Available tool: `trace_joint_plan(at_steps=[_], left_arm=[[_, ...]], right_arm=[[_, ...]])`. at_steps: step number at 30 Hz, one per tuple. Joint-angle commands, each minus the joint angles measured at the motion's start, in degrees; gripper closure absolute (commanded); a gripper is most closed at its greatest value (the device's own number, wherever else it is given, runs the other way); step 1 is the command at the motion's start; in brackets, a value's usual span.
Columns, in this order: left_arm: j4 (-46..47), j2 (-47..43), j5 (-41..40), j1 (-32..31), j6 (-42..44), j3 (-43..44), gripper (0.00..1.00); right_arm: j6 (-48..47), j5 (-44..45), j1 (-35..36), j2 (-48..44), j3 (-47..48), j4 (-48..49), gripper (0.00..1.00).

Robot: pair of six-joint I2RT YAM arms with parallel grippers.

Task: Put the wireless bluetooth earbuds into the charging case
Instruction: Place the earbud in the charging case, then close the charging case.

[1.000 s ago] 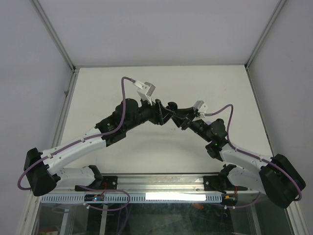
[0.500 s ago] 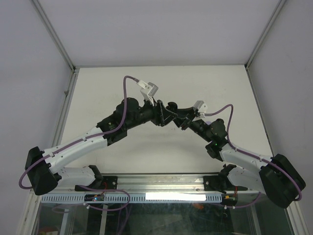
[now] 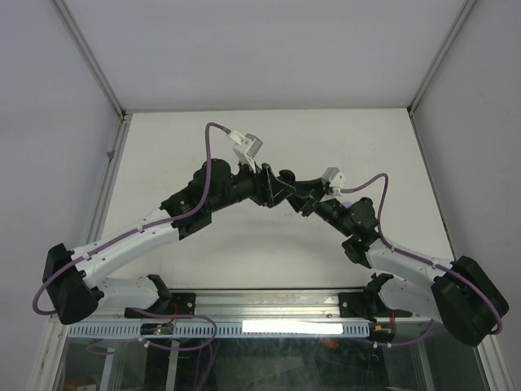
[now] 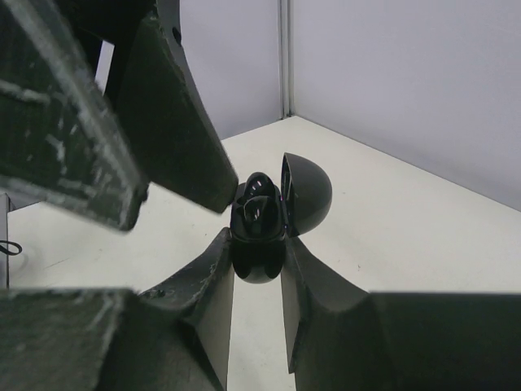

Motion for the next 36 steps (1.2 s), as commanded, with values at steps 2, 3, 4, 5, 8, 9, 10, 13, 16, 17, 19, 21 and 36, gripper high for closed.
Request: trace_joint_plan(at_steps=[2,3,4,5,8,9,10,13,16,17,19,21,36], left_arm=[[-2.3,-4.5,1.0,4.9,2.3,3.2,0.44],[-2.9,-5.1,2.1,6.5,2.5,3.1,0.43],[-3.3,-5.4,3.5,7.3,2.7,3.0,0.42],[-4.0,-5.6,5.0,8.5,2.9,3.1,0.41],[-4.6,-6.0,8.9,11.9,2.8,2.7,0.38],[-4.6,-6.1,9.8,12.7,2.8,2.6,0.37],[-4.6,-6.1,10.6,13.2,2.9,2.6,0.36],[-4.5,-5.4,14.3,14.4,2.7,2.9,0.35],[-3.5,-3.5,19.1,14.9,1.4,3.3,0.35],[-3.2,-2.9,20.7,15.1,1.0,3.5,0.35],[-1.9,-2.0,23.6,15.2,-0.2,3.2,0.33],[0.0,-1.6,25.8,15.3,-1.4,2.6,0.32],[9.5,0.3,35.7,15.4,-7.4,-0.3,0.46]], right_arm=[[0.7,-1.5,0.2,-0.7,1.4,2.7,1.00],[0.8,-1.7,0.1,-1.0,1.5,2.3,1.00],[0.8,-2.1,0.1,-1.1,1.6,1.8,1.00],[0.7,-2.7,0.2,-1.2,1.9,1.1,1.00],[0.9,-5.1,0.1,-1.7,3.2,-1.0,1.00],[1.0,-6.1,0.1,-1.8,3.7,-1.6,1.00],[1.2,-6.9,0.1,-1.7,4.1,-2.6,1.00],[2.3,-9.2,0.1,-1.6,5.2,-3.3,1.00],[4.0,-10.9,0.1,-1.2,5.9,-3.1,1.00],[4.5,-11.4,0.1,-1.1,6.2,-2.8,1.00],[5.3,-12.5,0.1,-0.9,6.7,-2.5,1.00],[6.3,-13.1,0.1,-0.8,7.0,-2.5,1.00],[12.3,-15.8,0.1,2.2,7.5,2.6,1.00]])
